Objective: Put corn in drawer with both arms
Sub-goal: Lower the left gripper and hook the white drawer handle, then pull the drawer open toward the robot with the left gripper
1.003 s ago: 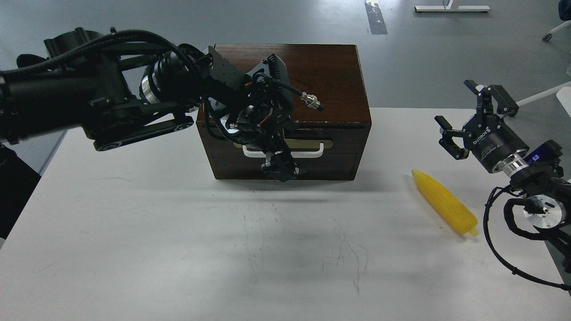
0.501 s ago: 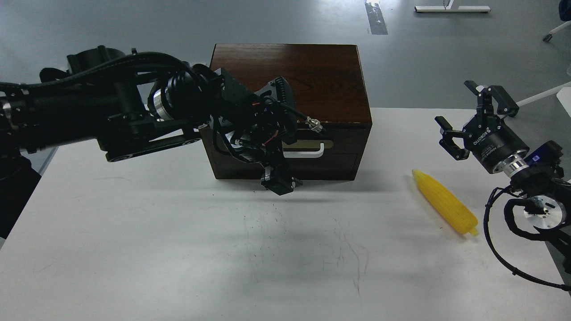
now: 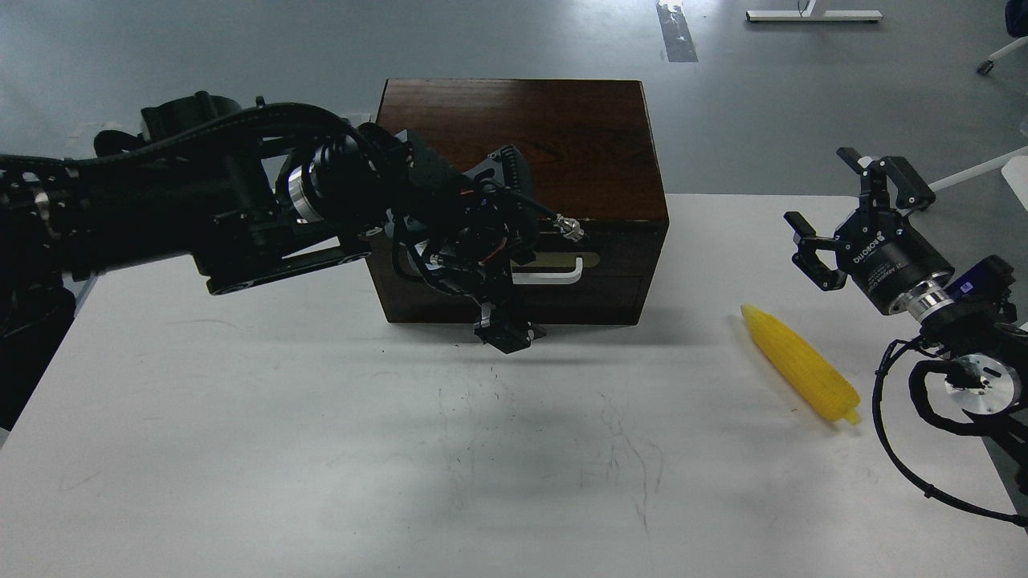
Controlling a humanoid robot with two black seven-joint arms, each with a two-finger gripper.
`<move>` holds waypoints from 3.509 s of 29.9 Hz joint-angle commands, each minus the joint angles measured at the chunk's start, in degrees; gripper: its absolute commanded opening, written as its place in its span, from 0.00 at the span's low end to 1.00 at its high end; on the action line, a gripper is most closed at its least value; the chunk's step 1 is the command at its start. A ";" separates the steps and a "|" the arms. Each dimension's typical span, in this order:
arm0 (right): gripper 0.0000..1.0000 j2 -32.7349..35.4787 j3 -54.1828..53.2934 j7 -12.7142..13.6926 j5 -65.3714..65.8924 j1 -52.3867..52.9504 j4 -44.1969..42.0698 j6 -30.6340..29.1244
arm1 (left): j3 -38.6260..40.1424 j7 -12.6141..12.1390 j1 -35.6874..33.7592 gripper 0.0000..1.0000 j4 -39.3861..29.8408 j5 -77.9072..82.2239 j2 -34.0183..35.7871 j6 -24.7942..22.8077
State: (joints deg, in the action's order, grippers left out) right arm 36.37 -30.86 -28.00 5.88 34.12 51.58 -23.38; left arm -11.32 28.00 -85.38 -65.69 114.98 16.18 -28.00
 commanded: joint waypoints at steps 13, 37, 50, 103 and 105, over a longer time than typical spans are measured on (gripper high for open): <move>1.00 0.46 0.01 0.00 0.00 -0.37 0.10 0.00 | -0.46 0.00 2.23 0.99 1.17 0.77 -0.10 0.00; 1.00 0.55 0.01 0.00 0.00 -1.07 0.27 0.00 | -0.46 0.00 1.18 0.99 -12.44 0.07 0.78 0.00; 1.00 0.46 0.01 0.00 0.00 -1.69 0.36 0.00 | 0.24 0.00 0.91 0.99 -20.18 -0.11 2.27 0.00; 1.00 0.72 0.01 0.00 0.00 -1.78 0.62 -0.09 | 1.03 0.00 0.04 0.99 -23.70 0.59 5.79 0.00; 1.00 0.72 0.01 0.00 0.00 -1.86 0.62 -0.09 | 1.73 0.00 -0.05 0.99 -24.13 0.42 5.96 0.00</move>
State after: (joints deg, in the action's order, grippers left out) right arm 37.09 -30.80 -28.00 5.89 32.33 52.22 -23.48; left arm -10.40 27.99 -85.27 -89.27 115.63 21.83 -27.99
